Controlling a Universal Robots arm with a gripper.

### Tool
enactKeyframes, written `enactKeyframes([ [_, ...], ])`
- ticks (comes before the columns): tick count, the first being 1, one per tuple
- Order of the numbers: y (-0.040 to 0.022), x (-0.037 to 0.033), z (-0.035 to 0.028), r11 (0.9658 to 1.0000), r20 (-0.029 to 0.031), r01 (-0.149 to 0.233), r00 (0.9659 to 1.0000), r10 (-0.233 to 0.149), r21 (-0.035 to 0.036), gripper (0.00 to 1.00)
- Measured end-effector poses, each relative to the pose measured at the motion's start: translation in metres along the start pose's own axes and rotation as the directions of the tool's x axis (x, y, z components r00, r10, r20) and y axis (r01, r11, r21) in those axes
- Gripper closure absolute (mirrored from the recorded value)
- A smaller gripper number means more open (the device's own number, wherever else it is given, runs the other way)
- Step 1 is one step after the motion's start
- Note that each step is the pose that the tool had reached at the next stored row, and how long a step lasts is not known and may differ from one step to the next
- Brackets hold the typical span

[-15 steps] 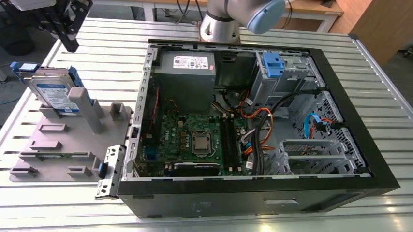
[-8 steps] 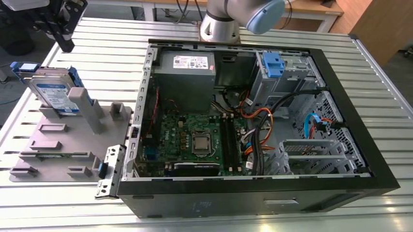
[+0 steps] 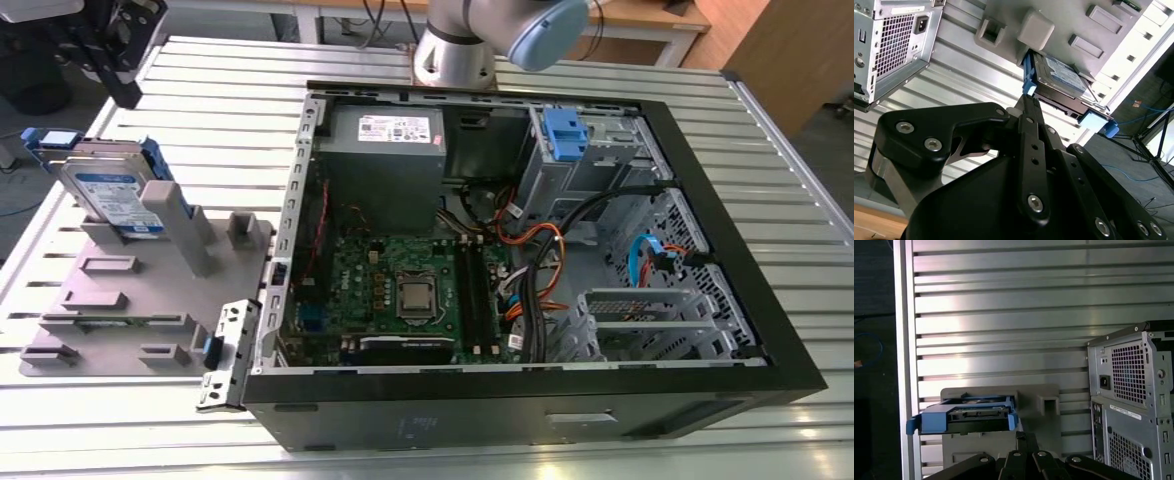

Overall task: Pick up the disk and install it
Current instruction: 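Reach for the disk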

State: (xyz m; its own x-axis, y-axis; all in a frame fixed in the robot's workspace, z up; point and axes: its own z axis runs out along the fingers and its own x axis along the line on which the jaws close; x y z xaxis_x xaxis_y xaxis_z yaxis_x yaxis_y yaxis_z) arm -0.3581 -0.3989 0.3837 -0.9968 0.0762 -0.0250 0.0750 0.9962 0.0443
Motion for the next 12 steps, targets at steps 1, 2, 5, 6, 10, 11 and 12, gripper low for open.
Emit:
enactKeyframes([
  [1,-0.0001,0.0013,0.0000,1.0000,0.0000,0.000,1.0000,0.000,0.0000,0.89],
  [2,-0.0002,0.0027,0.0001,1.0000,0.0000,0.000,1.0000,0.000,0.0000,0.89],
  [5,-0.0005,0.0068,0.0003,1.0000,0.0001,0.000,1.0000,0.000,-0.0001,0.89],
  [6,-0.0006,0.0083,0.0003,1.0000,0.0001,0.000,1.0000,0.000,-0.0001,0.89],
  [10,-0.0011,0.0140,0.0004,1.0000,0.0000,0.000,1.0000,0.000,0.0000,0.89],
  [11,-0.0012,0.0155,0.0005,1.0000,0.0001,0.000,1.0000,0.000,0.0000,0.89],
  [12,-0.0013,0.0170,0.0005,1.0000,0.0001,0.000,1.0000,0.000,-0.0001,0.89],
])
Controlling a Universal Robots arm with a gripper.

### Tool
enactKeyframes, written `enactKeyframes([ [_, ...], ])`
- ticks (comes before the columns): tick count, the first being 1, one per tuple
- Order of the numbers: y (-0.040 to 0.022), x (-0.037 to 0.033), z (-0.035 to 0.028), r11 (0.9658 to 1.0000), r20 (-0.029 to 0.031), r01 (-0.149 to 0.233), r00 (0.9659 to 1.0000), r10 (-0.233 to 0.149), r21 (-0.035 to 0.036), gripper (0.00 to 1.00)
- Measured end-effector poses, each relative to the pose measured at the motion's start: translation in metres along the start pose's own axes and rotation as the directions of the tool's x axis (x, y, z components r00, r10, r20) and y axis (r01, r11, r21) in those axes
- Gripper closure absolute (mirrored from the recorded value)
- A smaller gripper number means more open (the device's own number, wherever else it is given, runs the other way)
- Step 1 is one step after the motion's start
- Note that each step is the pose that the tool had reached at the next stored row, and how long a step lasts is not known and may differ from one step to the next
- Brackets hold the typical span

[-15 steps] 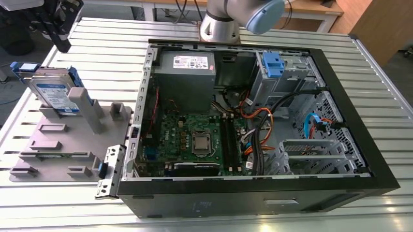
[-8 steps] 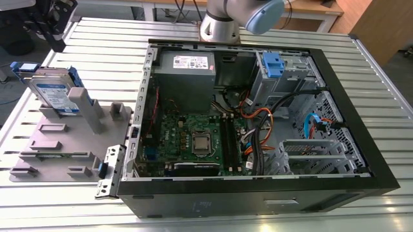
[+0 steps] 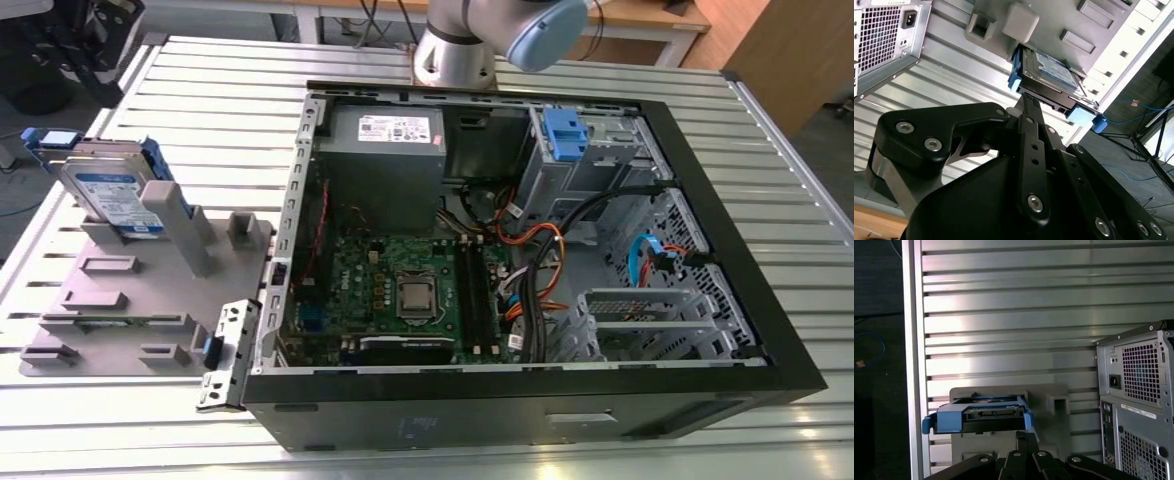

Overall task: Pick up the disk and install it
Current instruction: 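Reach for the disk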

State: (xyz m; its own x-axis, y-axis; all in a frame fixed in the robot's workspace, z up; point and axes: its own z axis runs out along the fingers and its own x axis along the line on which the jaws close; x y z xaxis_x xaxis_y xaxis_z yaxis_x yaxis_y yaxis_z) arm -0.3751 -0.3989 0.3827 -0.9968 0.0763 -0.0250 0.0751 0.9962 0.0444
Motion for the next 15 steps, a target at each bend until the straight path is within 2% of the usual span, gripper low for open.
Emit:
enactKeyframes([
  [15,-0.0017,0.0239,0.0004,1.0000,0.0000,0.000,1.0000,0.000,0.0000,0.89],
])
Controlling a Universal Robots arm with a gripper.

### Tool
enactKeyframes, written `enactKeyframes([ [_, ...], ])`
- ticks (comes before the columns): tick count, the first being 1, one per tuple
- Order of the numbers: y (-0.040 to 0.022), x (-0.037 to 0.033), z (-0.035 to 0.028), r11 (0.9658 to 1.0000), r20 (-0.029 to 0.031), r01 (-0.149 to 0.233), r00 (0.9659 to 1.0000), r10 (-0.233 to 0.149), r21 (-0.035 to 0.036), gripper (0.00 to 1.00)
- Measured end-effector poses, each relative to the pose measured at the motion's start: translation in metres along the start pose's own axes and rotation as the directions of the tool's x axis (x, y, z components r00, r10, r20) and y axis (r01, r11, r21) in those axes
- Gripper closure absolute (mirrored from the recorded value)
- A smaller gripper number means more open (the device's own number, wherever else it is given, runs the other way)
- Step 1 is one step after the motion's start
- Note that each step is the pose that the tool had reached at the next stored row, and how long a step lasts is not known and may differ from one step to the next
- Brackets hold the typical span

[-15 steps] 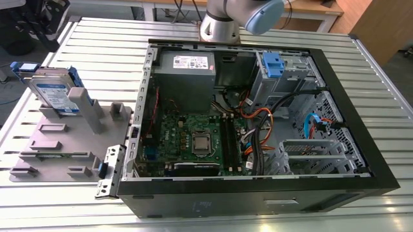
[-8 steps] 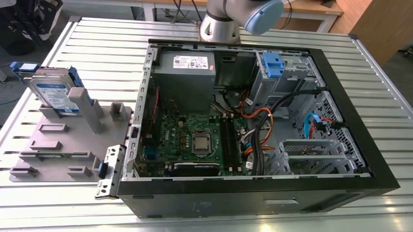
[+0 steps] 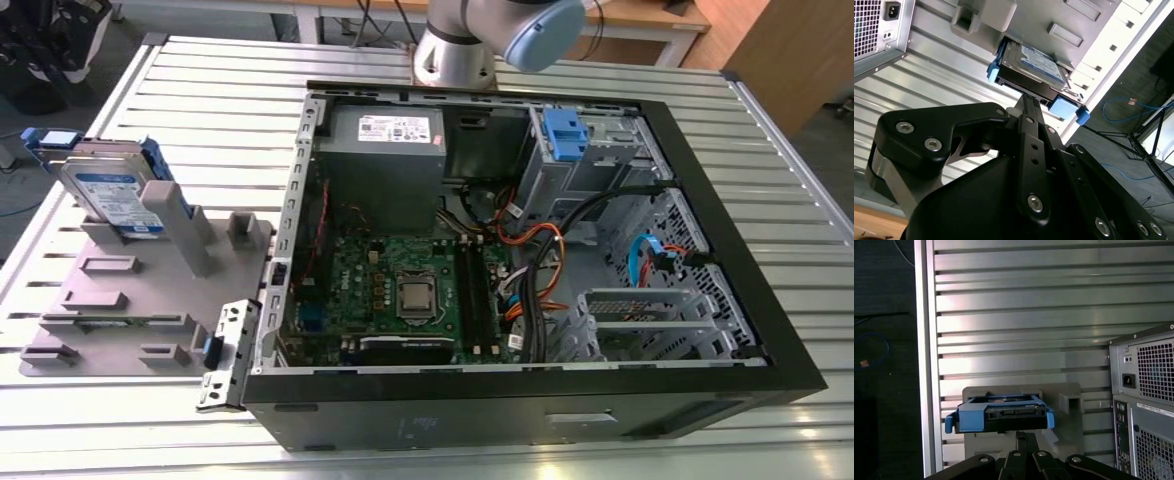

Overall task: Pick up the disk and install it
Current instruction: 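Reach for the disk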

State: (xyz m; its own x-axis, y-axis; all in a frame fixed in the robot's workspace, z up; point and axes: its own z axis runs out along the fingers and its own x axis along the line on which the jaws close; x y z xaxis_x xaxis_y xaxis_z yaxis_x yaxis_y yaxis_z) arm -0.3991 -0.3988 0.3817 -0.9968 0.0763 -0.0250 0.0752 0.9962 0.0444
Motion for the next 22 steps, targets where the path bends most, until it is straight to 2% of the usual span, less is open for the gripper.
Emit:
enactKeyframes([
  [10,-0.0012,0.0146,0.0004,1.0000,-0.0001,0.000,1.0000,0.000,0.0001,0.89],
  [18,-0.0014,0.0170,0.0007,1.0000,-0.0001,0.000,1.0000,0.000,0.0001,0.89],
  [22,-0.0016,0.0171,0.0040,1.0000,0.0001,0.000,1.0000,0.000,0.0007,0.89],
])
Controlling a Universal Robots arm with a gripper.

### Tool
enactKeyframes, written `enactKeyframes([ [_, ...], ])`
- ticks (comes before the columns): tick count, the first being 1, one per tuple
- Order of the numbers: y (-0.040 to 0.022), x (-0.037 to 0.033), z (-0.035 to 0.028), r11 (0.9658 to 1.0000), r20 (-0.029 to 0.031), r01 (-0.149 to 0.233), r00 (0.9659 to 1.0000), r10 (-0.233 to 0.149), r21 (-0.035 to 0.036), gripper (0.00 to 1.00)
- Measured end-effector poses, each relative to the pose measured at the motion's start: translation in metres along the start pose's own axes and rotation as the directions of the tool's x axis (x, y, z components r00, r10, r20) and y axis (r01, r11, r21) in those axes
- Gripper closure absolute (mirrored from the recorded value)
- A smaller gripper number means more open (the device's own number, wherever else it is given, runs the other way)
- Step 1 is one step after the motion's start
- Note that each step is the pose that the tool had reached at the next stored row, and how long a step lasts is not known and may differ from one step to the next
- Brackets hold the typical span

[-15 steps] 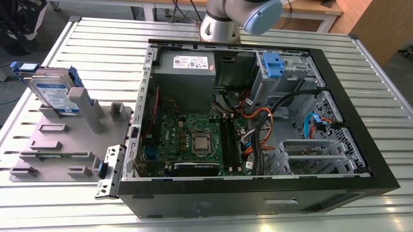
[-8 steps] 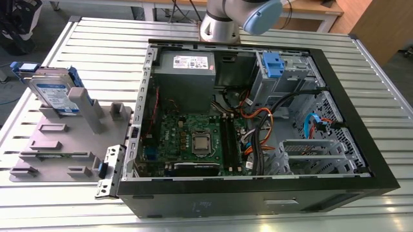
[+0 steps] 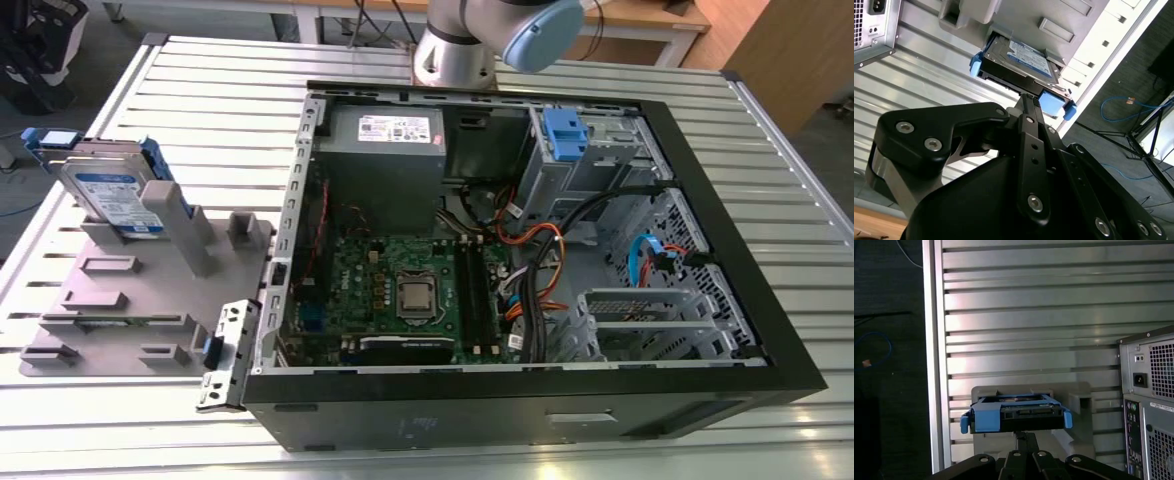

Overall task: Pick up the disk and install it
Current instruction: 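Reach for the disk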

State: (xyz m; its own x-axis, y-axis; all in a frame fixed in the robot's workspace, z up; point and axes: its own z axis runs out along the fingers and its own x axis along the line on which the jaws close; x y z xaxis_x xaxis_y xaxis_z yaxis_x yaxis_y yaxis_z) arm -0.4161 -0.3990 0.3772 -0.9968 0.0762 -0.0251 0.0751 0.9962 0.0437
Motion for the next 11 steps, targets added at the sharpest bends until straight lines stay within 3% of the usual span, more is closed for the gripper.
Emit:
enactKeyframes([
  [11,-0.0008,0.0004,0.0176,1.0000,-0.0001,0.000,1.0000,0.000,0.0002,0.89],
])
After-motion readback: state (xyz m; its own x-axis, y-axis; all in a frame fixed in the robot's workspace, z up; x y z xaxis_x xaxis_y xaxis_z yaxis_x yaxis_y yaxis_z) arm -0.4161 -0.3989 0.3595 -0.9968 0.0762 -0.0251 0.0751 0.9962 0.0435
